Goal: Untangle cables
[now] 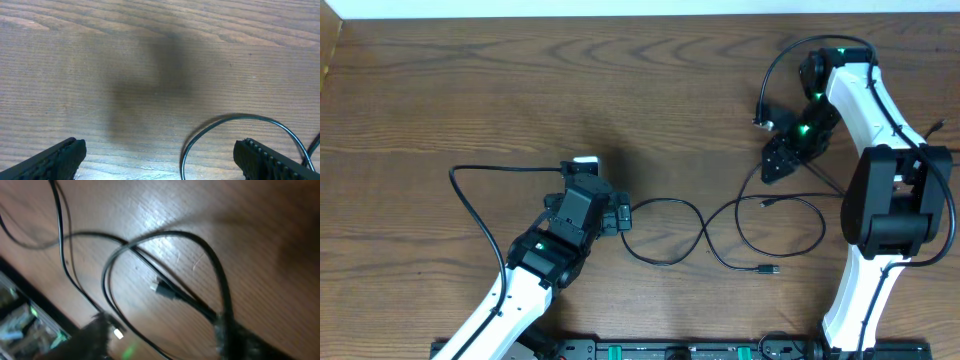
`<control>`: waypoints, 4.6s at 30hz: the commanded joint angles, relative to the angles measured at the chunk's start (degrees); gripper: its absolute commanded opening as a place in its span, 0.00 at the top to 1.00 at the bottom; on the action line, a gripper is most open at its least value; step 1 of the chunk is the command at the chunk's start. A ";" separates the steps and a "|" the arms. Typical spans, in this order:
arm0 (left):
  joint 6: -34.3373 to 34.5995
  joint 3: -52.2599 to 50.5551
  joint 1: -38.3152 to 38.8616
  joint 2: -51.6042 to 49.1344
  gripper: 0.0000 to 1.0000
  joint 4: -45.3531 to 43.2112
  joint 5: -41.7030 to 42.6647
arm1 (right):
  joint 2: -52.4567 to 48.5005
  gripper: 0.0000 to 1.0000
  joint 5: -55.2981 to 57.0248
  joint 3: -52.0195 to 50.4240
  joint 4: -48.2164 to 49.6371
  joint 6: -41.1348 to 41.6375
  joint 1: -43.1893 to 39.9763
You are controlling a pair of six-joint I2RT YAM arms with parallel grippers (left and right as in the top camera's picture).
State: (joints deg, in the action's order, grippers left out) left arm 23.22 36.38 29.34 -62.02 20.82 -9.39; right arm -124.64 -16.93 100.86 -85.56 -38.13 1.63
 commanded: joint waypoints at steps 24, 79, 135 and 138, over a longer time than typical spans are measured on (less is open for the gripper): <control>-0.70 0.59 -0.28 0.17 0.00 0.17 -0.74 | 12.41 0.99 -2.36 17.57 -5.95 4.28 -0.87; -0.70 0.59 -0.28 0.17 0.00 0.17 -0.74 | 24.39 0.99 16.83 20.63 33.70 39.32 -42.32; -0.70 0.59 -0.28 0.17 0.00 0.17 -0.74 | 5.55 0.01 -19.82 20.63 18.84 28.24 -52.28; -0.70 0.59 -0.28 0.17 0.00 0.17 -0.74 | 7.85 0.01 -17.66 20.63 17.31 29.44 -52.15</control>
State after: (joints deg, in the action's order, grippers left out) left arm 23.07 36.38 29.34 -62.02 20.82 -9.39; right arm -121.08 -34.92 120.90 -67.09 -7.84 -50.96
